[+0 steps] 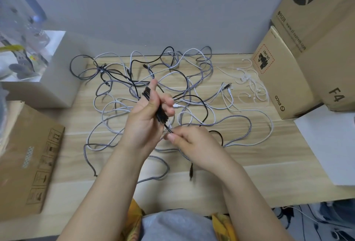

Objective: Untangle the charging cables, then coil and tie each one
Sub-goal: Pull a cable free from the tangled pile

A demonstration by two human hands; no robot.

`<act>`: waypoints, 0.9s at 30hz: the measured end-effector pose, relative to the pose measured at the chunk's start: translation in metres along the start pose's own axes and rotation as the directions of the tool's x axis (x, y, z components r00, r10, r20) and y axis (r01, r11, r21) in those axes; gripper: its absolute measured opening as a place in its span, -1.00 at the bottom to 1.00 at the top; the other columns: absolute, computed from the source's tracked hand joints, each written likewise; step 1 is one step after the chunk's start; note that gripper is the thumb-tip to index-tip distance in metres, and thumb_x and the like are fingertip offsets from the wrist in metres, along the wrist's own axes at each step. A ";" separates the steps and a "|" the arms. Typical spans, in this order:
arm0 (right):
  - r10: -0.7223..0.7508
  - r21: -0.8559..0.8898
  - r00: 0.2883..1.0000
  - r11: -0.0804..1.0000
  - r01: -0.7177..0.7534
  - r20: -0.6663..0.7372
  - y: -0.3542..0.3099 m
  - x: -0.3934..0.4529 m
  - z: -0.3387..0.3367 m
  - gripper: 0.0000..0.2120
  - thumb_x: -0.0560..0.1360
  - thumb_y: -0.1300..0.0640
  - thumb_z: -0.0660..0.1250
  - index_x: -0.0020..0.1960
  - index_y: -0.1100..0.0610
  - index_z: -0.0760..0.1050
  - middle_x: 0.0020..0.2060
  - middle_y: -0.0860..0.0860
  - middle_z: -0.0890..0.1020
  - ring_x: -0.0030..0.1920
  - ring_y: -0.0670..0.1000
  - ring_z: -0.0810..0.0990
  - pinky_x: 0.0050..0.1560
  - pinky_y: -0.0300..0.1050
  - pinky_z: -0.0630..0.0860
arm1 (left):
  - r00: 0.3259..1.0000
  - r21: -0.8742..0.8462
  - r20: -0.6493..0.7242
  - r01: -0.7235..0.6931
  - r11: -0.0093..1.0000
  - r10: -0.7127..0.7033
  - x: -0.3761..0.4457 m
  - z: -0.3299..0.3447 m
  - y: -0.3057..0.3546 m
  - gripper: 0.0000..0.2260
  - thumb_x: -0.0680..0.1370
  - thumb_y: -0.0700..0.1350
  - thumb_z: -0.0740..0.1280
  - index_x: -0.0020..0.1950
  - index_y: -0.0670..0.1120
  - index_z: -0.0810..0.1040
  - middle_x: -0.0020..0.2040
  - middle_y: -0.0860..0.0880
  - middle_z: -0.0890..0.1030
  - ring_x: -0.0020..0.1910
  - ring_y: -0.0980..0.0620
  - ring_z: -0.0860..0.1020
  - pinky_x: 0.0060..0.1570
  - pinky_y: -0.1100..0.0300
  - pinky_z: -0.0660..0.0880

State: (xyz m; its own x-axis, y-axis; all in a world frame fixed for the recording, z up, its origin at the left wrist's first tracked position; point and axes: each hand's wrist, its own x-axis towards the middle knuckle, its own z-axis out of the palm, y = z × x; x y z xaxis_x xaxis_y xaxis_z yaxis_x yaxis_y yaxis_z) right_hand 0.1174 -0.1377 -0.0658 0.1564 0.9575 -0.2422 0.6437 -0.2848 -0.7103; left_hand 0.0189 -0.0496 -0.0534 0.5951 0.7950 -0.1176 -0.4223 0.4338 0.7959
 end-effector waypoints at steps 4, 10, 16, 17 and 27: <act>-0.007 -0.125 1.000 0.992 0.007 -0.001 -0.005 -0.002 0.004 -0.69 0.53 -0.07 0.20 -0.34 0.04 0.37 -0.32 0.01 0.54 -0.14 0.09 0.53 -0.18 -0.04 0.46 | 0.994 0.436 0.092 0.005 0.900 -0.050 0.000 -0.005 -0.016 -0.53 0.63 -0.22 0.07 0.50 -0.27 0.01 -0.38 0.00 0.59 -0.46 0.14 0.51 -0.21 0.42 0.46; 0.039 -0.117 0.996 0.992 -0.048 -0.082 -0.007 -0.011 -0.009 -0.81 0.45 -0.09 0.35 -0.13 0.02 0.62 -0.33 -0.02 0.57 -0.23 0.01 0.48 -0.24 -0.11 0.34 | 0.999 0.715 -0.006 0.028 0.699 -0.034 0.001 -0.015 -0.023 -0.87 0.63 -0.20 0.15 0.12 -0.05 0.42 -0.46 -0.02 0.56 -0.51 0.09 0.44 -0.25 0.25 0.45; 0.131 0.245 0.948 0.968 -0.059 -0.290 0.000 -0.009 -0.018 -0.85 0.25 0.06 0.55 -0.33 -0.10 0.59 -0.42 -0.08 0.62 -0.36 -0.12 0.58 -0.19 -0.06 0.51 | 0.857 0.800 0.109 0.225 0.556 -0.504 -0.009 -0.022 -0.012 -0.46 0.61 0.13 -0.01 -0.41 -0.11 0.50 -0.66 0.02 0.28 -0.61 0.10 0.21 -0.50 0.27 0.21; 0.140 0.292 0.931 0.956 -0.038 -0.337 0.003 -0.008 -0.021 -0.84 0.25 0.09 0.55 -0.32 -0.10 0.59 -0.45 -0.08 0.60 -0.41 -0.14 0.53 -0.22 -0.06 0.50 | 0.817 0.737 0.166 0.269 0.620 -0.552 -0.010 -0.024 -0.010 -0.43 0.60 0.17 -0.02 -0.33 -0.11 0.59 -0.66 0.03 0.24 -0.60 0.08 0.17 -0.53 0.28 0.17; 0.043 0.408 0.947 0.908 0.097 -0.320 0.012 0.005 -0.013 -0.76 0.48 -0.05 0.19 0.04 -0.14 0.59 -0.39 -0.22 0.54 -0.31 -0.16 0.48 -0.23 -0.18 0.40 | 0.680 -0.275 0.689 0.564 0.779 -0.249 -0.002 -0.022 0.001 -0.76 0.66 -0.14 0.09 0.12 -0.26 0.46 -0.45 0.03 0.29 -0.50 0.10 0.22 -0.43 0.26 0.24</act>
State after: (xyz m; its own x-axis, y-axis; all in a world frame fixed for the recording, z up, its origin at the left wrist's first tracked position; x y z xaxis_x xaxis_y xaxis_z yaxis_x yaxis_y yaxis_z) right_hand 0.1356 -0.1357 -0.0673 0.4151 0.9085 -0.0484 0.2935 -0.1841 -0.9381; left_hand 0.0023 -0.0415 -0.0651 0.9814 0.1405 0.1311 -0.1814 0.9027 0.3902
